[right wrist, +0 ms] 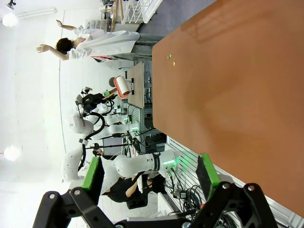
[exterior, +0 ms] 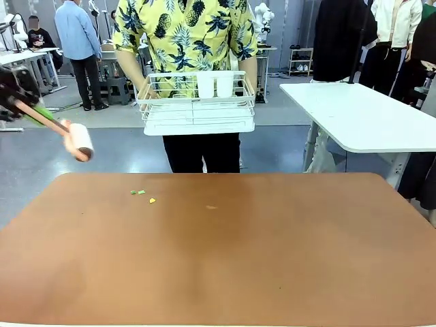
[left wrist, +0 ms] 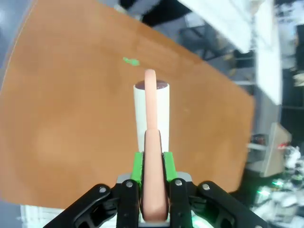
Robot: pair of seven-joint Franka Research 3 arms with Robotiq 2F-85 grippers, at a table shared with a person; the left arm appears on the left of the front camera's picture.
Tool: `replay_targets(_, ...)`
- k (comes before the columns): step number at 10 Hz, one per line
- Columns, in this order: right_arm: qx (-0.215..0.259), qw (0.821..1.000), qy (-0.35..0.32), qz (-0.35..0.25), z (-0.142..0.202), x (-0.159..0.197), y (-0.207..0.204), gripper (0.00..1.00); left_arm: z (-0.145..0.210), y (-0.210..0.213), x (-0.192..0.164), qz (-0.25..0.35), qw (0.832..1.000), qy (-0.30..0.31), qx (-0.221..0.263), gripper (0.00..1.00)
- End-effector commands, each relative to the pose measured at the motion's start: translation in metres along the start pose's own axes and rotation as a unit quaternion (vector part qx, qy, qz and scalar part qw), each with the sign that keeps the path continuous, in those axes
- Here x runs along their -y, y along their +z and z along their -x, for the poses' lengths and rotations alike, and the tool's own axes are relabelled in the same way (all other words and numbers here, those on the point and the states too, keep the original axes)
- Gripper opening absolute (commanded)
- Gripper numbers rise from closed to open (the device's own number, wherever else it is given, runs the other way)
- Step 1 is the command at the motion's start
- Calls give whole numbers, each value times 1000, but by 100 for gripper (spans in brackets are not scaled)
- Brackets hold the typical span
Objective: Clean the table.
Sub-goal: Clean the table with the Lint Roller when the human lifts the Dish drying rack.
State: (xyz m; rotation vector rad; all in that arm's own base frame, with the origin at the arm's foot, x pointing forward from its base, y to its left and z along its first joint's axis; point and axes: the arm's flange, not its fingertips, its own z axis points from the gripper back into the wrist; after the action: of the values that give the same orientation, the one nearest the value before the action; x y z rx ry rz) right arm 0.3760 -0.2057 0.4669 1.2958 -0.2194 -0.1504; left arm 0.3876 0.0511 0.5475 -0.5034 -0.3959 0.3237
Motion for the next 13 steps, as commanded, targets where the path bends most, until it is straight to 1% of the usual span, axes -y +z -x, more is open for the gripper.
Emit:
replay_targets(1, 1, 1000, 4, -5, 1, -2, 1, 100, -55, 7, 10, -193, 953, -226, 53, 21)
replay_targets(2, 1, 1000, 4, -5, 1, -2, 1, 100, -70, 0, 16, -257, 926, -276, -18, 21)
replay_targets(3, 1, 1000, 4, -5, 1, -2, 1, 100, -82, -14, 17, -307, 892, -315, -104, 21)
replay_targets(4, 1, 1000, 4, -5, 1, -2, 1, 100, -96, -29, 14, -346, 876, -304, -142, 21)
replay_targets(5, 1, 1000, 4, -5, 1, -2, 1, 100, -106, -39, 12, -351, 868, -309, -166, 21)
replay_targets(6, 1, 1000, 4, -5, 1, -2, 1, 100, -110, -46, 10, -340, 875, -302, -166, 21)
replay_targets(7, 1, 1000, 4, -5, 1, -2, 1, 100, -109, -43, 12, -289, 903, -283, -148, 21)
replay_targets(8, 1, 1000, 4, -5, 1, -2, 1, 100, -101, -58, 1, -339, 889, -268, -154, 21)
replay_targets(12, 1, 1000, 4, -5, 1, -2, 1, 100, -101, -58, 1, -339, 889, -268, -154, 21)
replay_targets(13, 1, 1000, 4, -5, 1, -2, 1, 100, -107, -62, 1, -335, 887, -275, -159, 21)
